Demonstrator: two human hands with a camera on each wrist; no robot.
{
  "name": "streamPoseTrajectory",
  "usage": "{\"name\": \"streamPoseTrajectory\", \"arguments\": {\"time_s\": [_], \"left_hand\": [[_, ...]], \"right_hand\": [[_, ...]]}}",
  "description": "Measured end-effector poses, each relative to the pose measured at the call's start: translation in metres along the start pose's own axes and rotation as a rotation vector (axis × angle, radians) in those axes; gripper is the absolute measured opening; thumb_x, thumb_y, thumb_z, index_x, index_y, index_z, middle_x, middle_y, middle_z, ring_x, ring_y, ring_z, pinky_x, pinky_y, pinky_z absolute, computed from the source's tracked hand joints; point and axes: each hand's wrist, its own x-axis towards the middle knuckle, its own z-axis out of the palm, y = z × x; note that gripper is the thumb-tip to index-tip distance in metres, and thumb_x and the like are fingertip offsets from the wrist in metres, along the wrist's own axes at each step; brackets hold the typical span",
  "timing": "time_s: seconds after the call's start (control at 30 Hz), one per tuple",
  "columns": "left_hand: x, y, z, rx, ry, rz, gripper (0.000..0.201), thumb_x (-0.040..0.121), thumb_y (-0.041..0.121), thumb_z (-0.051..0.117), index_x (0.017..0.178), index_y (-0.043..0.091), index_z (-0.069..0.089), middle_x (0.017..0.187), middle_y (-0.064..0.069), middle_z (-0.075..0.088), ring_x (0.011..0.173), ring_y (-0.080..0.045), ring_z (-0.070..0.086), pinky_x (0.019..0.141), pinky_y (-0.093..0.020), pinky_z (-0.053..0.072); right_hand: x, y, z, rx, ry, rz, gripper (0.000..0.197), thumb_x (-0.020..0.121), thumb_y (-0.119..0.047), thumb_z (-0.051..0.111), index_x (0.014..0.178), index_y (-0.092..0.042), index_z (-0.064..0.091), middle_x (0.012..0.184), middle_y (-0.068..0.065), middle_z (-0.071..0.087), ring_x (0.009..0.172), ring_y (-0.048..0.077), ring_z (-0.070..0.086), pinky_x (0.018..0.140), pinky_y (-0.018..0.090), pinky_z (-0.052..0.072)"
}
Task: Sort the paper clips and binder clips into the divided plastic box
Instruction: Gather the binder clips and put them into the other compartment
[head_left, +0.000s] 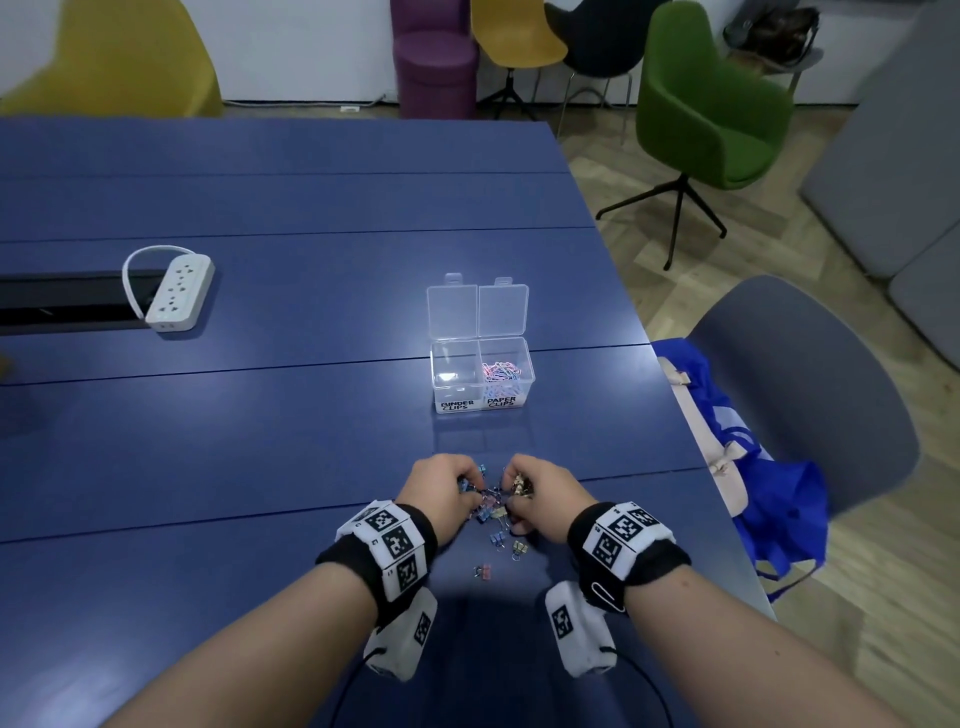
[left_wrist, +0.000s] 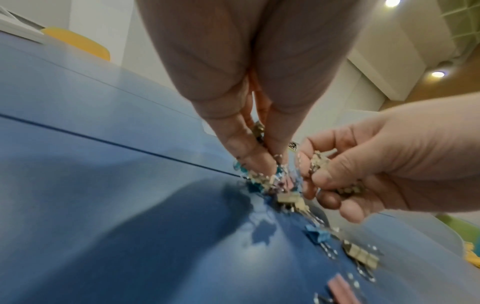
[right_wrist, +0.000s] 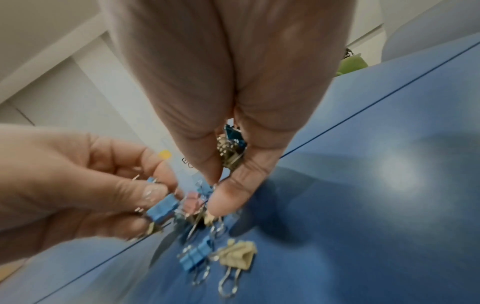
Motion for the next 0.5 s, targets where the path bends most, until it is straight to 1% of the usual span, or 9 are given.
{"name": "streamPoseTrajectory", "arguments": {"time_s": [0.07,0.13,0.17,0.23,0.3,0.33,0.43,0.47,0.5], "left_hand": [[0.000,-0.004,-0.007,-0.015,-0.034,-0.006,0.006,0.082,0.013,0.068,0.086,0.017,0.068,0.076,-0.001,0.063,0.067,-0.015,0.062,0.061,-0.018,0.046],[0.000,-0.006,-0.014,-0.092,-0.076,-0.014,0.007,0.082,0.009,0.067,0.082,0.015,0.066,0.069,-0.002,0.062,0.053,-0.007,0.063,0.051,-0.010,0.046],[0.000,-0.007,-0.018,-0.136,-0.097,-0.018,0.009,0.082,0.007,0.067,0.080,0.015,0.065,0.068,-0.003,0.060,0.047,-0.004,0.061,0.049,-0.008,0.046],[0.002,-0.006,-0.027,-0.223,-0.137,-0.022,0.013,0.081,0.004,0.068,0.075,0.014,0.064,0.071,-0.010,0.059,0.047,-0.006,0.063,0.054,-0.013,0.050],[0.009,0.000,-0.040,-0.282,-0.151,-0.004,0.015,0.081,0.002,0.068,0.073,0.015,0.063,0.075,-0.014,0.058,0.052,-0.012,0.065,0.061,-0.025,0.056],[0.014,0.005,-0.048,-0.301,-0.139,0.009,0.016,0.081,0.001,0.068,0.073,0.014,0.062,0.075,-0.015,0.057,0.051,-0.012,0.065,0.062,-0.027,0.055],[0.039,0.027,-0.074,-0.364,-0.017,0.069,0.016,0.082,-0.006,0.065,0.076,0.009,0.059,0.068,-0.012,0.053,0.039,-0.001,0.058,0.050,-0.016,0.050],[0.050,0.035,-0.082,-0.392,0.046,0.077,0.017,0.082,-0.006,0.064,0.076,0.008,0.059,0.066,-0.009,0.051,0.037,0.001,0.056,0.047,-0.015,0.049],[0.061,0.041,-0.088,-0.401,0.107,0.078,0.019,0.082,-0.005,0.065,0.074,0.011,0.058,0.065,-0.006,0.051,0.037,0.000,0.056,0.050,-0.018,0.050]], "right_hand": [[-0.002,0.002,-0.005,0.001,-0.006,0.011,0.020,0.086,0.000,0.050,0.081,-0.019,0.048,0.075,0.006,0.061,0.049,0.013,0.063,0.048,0.020,0.050],[-0.004,0.003,-0.010,-0.004,-0.020,0.020,0.021,0.086,0.000,0.049,0.080,-0.020,0.048,0.070,0.004,0.061,0.046,0.010,0.061,0.046,0.016,0.048],[-0.004,0.004,-0.013,-0.011,-0.028,0.020,0.020,0.086,0.000,0.049,0.081,-0.019,0.048,0.068,0.004,0.060,0.045,0.011,0.061,0.047,0.016,0.048],[-0.004,0.002,-0.021,-0.028,-0.037,0.012,0.019,0.085,0.000,0.049,0.081,-0.018,0.048,0.069,0.003,0.060,0.047,0.012,0.061,0.048,0.017,0.049],[-0.003,-0.004,-0.032,-0.055,-0.047,-0.018,0.019,0.085,0.001,0.049,0.082,-0.018,0.048,0.072,0.004,0.061,0.048,0.013,0.063,0.051,0.020,0.051],[-0.002,-0.009,-0.037,-0.079,-0.048,-0.041,0.018,0.085,0.000,0.049,0.083,-0.018,0.049,0.073,0.002,0.061,0.048,0.011,0.062,0.052,0.020,0.051],[0.006,-0.029,-0.053,-0.101,-0.021,-0.098,0.019,0.086,-0.001,0.050,0.081,-0.019,0.048,0.070,-0.001,0.059,0.046,0.010,0.061,0.050,0.018,0.049],[0.010,-0.037,-0.057,-0.096,-0.009,-0.118,0.021,0.086,0.000,0.050,0.080,-0.020,0.048,0.069,0.000,0.059,0.046,0.011,0.061,0.050,0.018,0.049],[0.015,-0.044,-0.061,-0.097,0.003,-0.143,0.023,0.085,0.002,0.050,0.079,-0.020,0.047,0.068,0.001,0.059,0.047,0.013,0.061,0.051,0.020,0.050]]}}
